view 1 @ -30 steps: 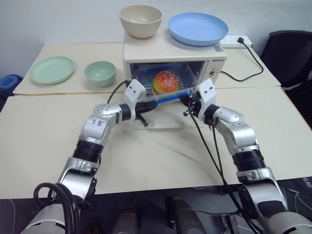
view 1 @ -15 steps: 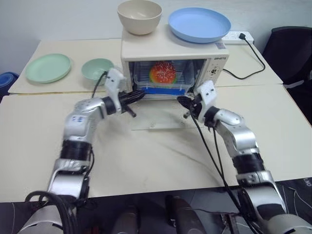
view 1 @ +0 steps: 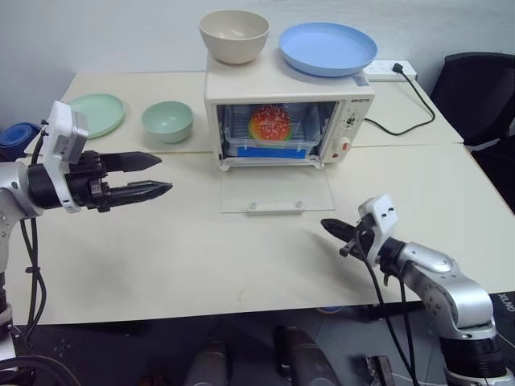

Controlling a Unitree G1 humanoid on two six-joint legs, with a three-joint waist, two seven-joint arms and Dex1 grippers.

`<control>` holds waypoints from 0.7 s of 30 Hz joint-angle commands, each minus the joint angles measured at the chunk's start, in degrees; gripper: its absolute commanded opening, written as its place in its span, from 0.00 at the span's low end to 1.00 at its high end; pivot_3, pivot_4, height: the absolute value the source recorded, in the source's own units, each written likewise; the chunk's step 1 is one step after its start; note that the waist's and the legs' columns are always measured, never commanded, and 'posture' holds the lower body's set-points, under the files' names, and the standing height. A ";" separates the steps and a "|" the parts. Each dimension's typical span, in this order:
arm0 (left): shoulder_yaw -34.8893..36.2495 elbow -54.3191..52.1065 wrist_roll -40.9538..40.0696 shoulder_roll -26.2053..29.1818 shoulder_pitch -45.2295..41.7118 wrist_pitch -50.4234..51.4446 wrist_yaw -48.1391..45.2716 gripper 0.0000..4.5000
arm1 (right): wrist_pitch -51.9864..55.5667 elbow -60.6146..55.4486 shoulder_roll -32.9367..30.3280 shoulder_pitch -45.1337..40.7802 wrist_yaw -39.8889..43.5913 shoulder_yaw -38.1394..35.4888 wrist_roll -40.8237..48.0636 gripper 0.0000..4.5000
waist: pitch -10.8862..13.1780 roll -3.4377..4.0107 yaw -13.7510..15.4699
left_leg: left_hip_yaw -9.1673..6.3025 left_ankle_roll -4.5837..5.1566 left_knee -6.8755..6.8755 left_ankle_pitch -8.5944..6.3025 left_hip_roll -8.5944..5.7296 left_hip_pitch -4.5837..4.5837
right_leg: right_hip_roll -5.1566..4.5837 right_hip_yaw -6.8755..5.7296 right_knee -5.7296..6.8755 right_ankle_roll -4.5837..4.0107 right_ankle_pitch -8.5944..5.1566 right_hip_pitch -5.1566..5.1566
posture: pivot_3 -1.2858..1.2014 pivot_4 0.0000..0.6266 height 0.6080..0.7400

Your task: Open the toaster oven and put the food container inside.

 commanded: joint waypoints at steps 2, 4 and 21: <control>0.93 -0.22 0.17 0.82 -1.13 -2.26 1.21 1.00 | -5.58 6.90 3.28 -4.10 -2.52 1.27 -3.34 0.00 | 0.00 0.00 -0.16 | 0.04 0.00 0.00 0.00 0.02 -0.01 | 0.04 0.01 0.03 0.00 0.00 -0.04 | 0.52 0.24 1.00; 0.60 0.27 0.99 0.53 -1.49 -3.49 2.12 1.00 | -7.60 10.64 4.35 -6.36 -2.44 1.71 -4.34 0.00 | 0.00 0.00 -0.36 | 0.04 -0.02 -0.05 -0.02 0.04 0.00 | 0.03 0.01 0.13 0.00 0.00 -0.09 | 0.52 0.24 1.00; 0.50 3.60 2.73 -1.09 -1.76 -8.76 7.02 1.00 | 0.80 6.48 -5.23 -22.95 3.91 -10.27 10.73 0.00 | 0.07 0.10 -0.18 | -0.07 -0.07 -0.08 -0.11 0.12 -0.04 | -0.24 -0.02 0.17 0.02 0.02 -0.15 | 0.52 0.24 1.00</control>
